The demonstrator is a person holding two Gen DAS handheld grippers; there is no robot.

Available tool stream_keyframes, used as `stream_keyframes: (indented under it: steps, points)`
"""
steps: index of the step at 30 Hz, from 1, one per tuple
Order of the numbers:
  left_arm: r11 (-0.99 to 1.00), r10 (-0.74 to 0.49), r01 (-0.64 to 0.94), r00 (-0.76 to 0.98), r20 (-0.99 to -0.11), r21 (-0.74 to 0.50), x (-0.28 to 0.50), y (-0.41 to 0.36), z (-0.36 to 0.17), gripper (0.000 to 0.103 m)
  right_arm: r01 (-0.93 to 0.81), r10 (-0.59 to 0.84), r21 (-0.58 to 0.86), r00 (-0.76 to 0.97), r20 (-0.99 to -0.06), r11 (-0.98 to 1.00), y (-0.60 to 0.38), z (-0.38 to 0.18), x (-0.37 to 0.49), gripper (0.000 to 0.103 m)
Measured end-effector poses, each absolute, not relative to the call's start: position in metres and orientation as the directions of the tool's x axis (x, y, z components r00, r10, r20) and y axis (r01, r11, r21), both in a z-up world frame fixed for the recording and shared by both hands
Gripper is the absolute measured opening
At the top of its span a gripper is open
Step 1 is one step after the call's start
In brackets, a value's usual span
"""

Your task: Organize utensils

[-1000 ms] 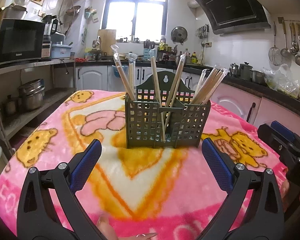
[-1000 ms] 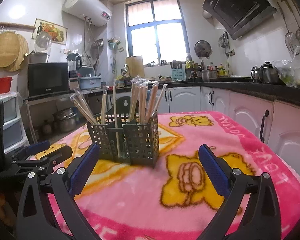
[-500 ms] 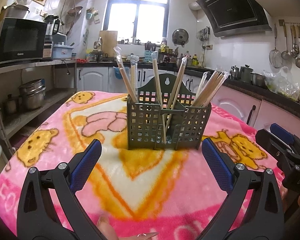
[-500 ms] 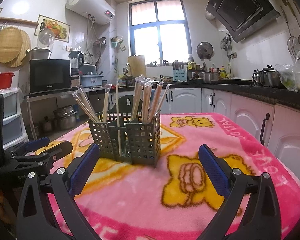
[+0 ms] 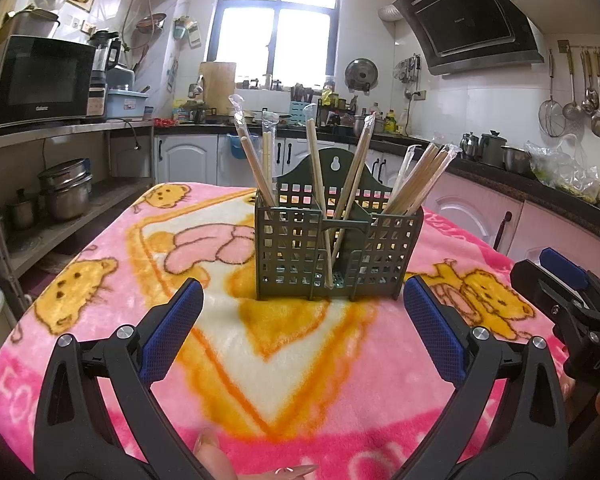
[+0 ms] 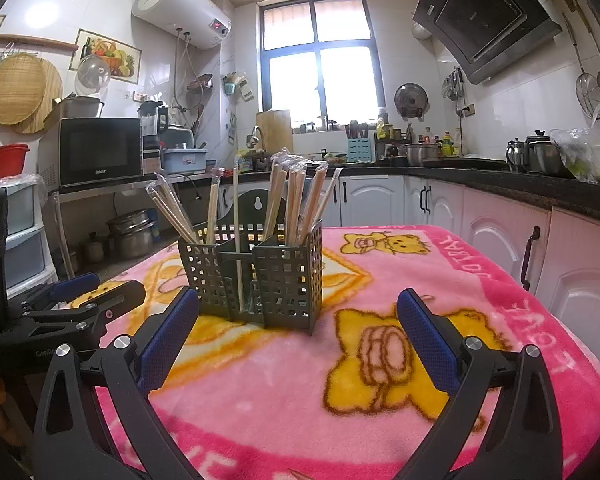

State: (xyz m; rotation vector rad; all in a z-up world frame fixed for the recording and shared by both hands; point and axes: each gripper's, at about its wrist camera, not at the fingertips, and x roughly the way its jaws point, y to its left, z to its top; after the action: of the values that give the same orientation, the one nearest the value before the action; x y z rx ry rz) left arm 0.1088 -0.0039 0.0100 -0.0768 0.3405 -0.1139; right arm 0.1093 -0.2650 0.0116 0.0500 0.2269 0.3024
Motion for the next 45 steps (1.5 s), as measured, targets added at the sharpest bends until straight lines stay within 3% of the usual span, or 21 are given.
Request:
stream_keyframes:
  steps: [29, 38, 42, 45]
  points:
    - [0.989, -0.132, 0.105, 0.937, -0.324, -0.100, 0.108, -0.003, 0.011, 0.092, -0.287, 0.298, 0.083, 0.929, -0.217, 0.954, -0.264, 0.010, 0.109, 0.097]
    - [0.988, -0.128, 0.084, 0.919, -0.372, -0.132, 0.116, -0.004, 0.006, 0.092, -0.259, 0.274, 0.093, 0.933, -0.232, 0.961, -0.268, 0.007, 0.111, 0.097]
    - [0.985, -0.104, 0.033, 0.899, -0.426, -0.170, 0.126, 0.014, 0.009, 0.092, -0.218, 0.247, 0.130, 0.924, -0.292, 0.967, -0.284, 0.009, 0.126, 0.097]
    - [0.986, -0.014, -0.067, 0.879, -0.477, -0.153, 0.143, 0.046, 0.017, 0.092, -0.121, 0.154, 0.107, 0.897, -0.415, 0.987, -0.310, 0.010, 0.158, 0.097]
